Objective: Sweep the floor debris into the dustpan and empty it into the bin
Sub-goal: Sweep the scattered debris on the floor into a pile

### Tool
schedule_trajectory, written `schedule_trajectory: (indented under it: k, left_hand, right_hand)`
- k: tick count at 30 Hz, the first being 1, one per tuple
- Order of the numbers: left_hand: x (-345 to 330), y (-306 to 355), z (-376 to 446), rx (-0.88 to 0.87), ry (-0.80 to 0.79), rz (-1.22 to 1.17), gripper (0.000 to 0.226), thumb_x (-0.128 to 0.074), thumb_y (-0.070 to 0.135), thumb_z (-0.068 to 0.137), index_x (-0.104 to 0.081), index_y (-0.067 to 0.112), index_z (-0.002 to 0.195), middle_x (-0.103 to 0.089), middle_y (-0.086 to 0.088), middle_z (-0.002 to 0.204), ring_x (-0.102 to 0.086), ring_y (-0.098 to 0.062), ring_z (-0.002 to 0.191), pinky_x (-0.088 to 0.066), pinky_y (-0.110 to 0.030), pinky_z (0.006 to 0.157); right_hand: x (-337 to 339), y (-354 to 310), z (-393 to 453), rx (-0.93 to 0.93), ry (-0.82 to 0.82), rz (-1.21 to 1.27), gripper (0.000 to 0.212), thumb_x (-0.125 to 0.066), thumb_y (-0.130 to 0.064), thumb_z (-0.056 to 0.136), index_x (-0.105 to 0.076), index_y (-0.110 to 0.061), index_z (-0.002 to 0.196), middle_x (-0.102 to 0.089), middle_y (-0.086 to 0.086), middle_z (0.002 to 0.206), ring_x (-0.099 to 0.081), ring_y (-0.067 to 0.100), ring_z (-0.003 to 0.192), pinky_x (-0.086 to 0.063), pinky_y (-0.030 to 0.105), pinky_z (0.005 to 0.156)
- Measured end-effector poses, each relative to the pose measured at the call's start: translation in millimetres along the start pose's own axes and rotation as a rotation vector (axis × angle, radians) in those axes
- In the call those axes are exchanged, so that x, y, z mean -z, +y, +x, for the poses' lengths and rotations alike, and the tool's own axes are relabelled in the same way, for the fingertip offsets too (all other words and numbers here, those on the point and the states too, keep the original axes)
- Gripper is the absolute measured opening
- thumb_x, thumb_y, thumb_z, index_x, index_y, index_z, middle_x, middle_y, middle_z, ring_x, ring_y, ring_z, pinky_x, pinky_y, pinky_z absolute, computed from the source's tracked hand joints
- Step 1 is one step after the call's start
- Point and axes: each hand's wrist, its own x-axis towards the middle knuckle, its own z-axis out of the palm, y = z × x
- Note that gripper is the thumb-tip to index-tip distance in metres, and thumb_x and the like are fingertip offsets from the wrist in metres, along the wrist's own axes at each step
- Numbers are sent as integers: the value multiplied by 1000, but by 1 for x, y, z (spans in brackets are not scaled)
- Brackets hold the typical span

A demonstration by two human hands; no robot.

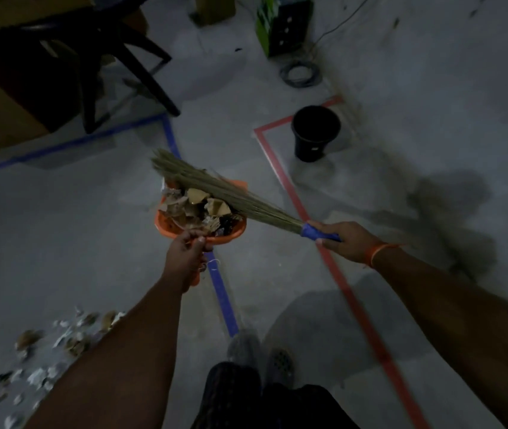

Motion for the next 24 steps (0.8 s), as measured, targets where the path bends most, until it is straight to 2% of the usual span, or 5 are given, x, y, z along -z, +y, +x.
schedule_trajectory:
  k: [6, 12, 16, 19, 24]
  left_hand:
    - [-58, 41, 73, 1, -68, 5, 11, -51, 8, 106, -60, 8, 112, -67, -19, 86, -53, -16, 52, -43, -24, 44]
    - [-115, 69, 173, 39, -160, 16, 12, -50, 10, 107, -62, 11, 108, -65, -15, 83, -51, -20, 56, -40, -26, 52]
    - [-158, 90, 241, 46, -215, 66, 13, -52, 10, 105, -63, 8, 111, -67, -14, 84, -53, -17, 56, -42, -27, 50]
    - [-193, 104, 288, 48, -267, 94, 13, -51, 10, 105, -64, 13, 107, -67, -14, 85, -53, -17, 56, -42, -27, 50]
    - [-252, 128, 366, 48, -333, 142, 14, -51, 11, 105, -64, 8, 112, -67, -14, 85, -53, -16, 55, -41, -27, 50]
  right_hand:
    - [40, 47, 42, -56, 25, 33, 55, -58, -43, 93, -37, -41, 143, -66, 6, 123, -63, 23, 108, -48, 32, 92]
    - [77, 105, 103, -121, 35, 6, 55, -56, -42, 95, -39, -35, 146, -65, 7, 121, -61, 21, 103, -46, 33, 89]
    - [99, 147, 141, -181, 34, 9, 52, -51, -46, 95, -26, -49, 141, -65, 5, 95, -59, 17, 81, -48, 36, 78]
    - [115, 176, 164, -218, 37, 73, 55, -49, -47, 95, -33, -40, 147, -66, 12, 113, -62, 26, 96, -49, 41, 87]
    - [136, 226, 210, -266, 64, 200, 55, -56, -30, 97, -34, -29, 148, -56, 6, 137, -55, 25, 119, -36, 26, 92]
